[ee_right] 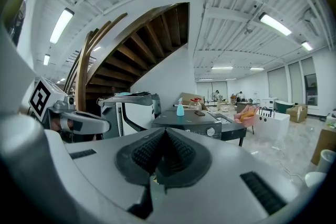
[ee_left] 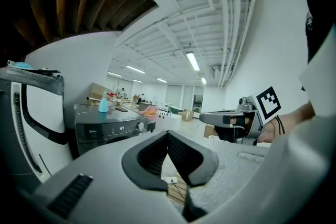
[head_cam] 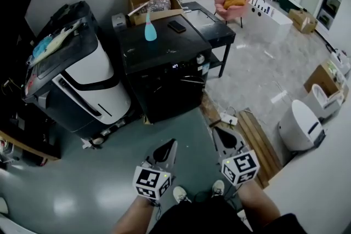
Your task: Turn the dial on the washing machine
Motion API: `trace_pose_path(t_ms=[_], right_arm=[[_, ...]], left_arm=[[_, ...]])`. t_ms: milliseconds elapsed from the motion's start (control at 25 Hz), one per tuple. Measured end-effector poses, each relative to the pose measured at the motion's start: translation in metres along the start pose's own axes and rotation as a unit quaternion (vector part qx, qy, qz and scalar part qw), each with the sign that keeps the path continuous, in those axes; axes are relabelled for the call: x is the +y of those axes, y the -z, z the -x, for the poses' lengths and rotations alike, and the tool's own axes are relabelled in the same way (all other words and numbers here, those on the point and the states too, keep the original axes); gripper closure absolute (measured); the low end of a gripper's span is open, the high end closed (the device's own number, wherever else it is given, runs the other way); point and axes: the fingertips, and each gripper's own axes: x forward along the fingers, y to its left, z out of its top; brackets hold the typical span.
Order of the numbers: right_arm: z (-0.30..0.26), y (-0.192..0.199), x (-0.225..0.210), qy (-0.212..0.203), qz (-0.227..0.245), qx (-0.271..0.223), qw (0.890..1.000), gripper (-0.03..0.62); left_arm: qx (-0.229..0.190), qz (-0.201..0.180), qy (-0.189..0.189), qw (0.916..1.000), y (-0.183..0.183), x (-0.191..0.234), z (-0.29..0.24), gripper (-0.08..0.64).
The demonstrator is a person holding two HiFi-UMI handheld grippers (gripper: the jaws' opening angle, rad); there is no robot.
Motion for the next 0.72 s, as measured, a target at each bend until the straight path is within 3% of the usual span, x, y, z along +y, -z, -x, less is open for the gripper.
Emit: trace_pose_path(t_ms=[720], right_arm=[[0.064, -0.005, 0.001, -0.010, -0.008, -0.018, 1.000, 0.595]], left_arm=[[-0.006, -0.007, -0.007, 0.9999, -0.014, -0.061, 0.015, 0.555]])
